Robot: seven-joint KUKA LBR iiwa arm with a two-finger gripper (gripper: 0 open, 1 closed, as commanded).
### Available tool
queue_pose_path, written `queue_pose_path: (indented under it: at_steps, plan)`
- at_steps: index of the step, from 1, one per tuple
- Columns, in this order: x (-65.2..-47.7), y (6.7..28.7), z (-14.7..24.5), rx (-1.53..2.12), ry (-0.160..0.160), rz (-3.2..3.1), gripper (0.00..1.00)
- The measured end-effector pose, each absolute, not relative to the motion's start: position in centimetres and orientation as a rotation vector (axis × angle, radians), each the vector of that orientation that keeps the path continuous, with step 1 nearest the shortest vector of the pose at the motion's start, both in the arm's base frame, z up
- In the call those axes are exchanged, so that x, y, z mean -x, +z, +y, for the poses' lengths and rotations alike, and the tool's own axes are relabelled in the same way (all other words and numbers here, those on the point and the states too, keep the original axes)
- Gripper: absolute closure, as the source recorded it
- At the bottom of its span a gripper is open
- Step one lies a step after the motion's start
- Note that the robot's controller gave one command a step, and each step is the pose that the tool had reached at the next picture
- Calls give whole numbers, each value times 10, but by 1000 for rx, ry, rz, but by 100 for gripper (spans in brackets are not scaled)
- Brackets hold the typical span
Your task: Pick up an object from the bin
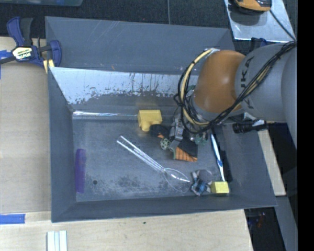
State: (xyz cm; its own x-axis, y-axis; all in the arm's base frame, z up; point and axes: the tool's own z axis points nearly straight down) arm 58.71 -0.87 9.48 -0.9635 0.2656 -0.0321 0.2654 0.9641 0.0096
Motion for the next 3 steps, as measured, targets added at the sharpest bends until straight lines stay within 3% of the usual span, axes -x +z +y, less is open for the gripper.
queue_pose_path:
  at_steps: [1,3]
  plan:
    - [-588,101,-9,-416,8,3076,100]
    - [-588,134,-10,-416,9,3074,100]
